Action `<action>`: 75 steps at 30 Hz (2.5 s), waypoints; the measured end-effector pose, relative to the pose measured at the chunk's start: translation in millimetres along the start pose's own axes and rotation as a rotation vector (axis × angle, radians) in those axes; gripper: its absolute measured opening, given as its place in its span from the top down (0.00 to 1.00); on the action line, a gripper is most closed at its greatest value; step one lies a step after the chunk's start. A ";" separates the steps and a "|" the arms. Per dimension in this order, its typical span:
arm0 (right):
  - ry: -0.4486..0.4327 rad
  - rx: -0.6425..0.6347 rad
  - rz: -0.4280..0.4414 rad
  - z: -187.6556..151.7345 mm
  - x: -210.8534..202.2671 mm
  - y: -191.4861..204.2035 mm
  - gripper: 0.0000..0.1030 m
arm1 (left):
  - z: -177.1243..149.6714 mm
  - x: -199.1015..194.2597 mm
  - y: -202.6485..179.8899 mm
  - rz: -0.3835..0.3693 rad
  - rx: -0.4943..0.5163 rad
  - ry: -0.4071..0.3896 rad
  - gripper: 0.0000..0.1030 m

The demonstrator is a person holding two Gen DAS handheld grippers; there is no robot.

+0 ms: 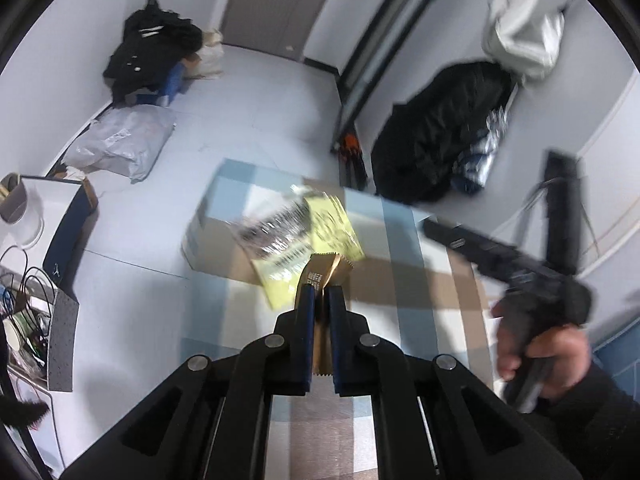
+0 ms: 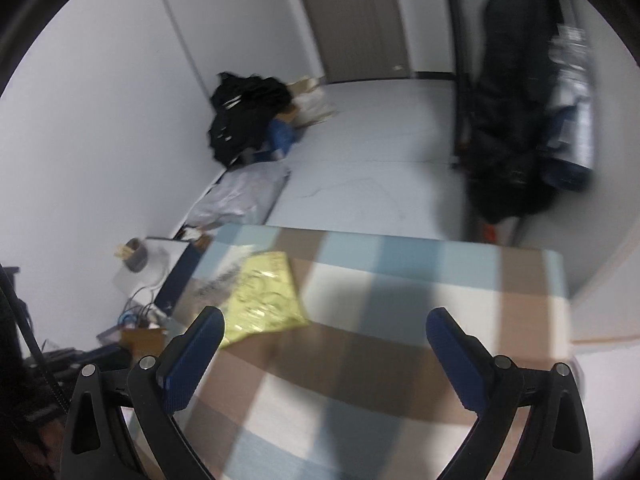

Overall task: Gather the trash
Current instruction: 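Close the right gripper on the yellow bread bag while the left gripper holds the packet, then carry the brown packet and yellow bag in both grippers over the white bin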

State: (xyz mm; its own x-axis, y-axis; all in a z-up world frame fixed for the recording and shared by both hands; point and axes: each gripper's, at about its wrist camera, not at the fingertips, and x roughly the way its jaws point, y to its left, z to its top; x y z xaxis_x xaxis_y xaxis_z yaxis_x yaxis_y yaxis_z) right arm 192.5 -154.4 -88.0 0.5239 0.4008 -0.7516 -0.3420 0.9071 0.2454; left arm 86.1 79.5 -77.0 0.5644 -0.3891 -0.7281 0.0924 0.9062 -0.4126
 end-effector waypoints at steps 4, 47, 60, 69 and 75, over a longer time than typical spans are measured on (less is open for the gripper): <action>0.050 -0.072 0.037 8.6 42.7 26.7 0.01 | 6.3 -9.7 17.0 -0.007 -0.044 -0.036 0.97; 0.029 -0.066 0.008 -33.1 -26.5 -8.4 0.96 | 3.9 -45.4 -39.0 0.044 0.061 -0.172 0.97; -0.169 0.096 0.000 -45.6 -163.4 -78.4 0.97 | 1.1 -38.5 -117.2 0.022 0.180 -0.173 0.97; -0.314 0.166 -0.078 -68.5 -266.2 -134.7 0.97 | 1.2 -26.5 -198.4 -0.057 0.275 -0.151 0.97; -0.353 0.229 -0.233 -96.0 -303.8 -190.3 0.97 | -6.1 4.3 -251.2 -0.102 0.348 -0.084 0.97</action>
State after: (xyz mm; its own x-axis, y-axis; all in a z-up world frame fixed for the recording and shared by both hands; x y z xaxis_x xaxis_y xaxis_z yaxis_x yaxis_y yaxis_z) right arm 23.5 -461.1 34.8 0.8126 0.1667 -0.5585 -0.0242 0.9670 0.2534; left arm 60.4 -150.8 20.2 0.6020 -0.4788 -0.6390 0.4174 0.8709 -0.2594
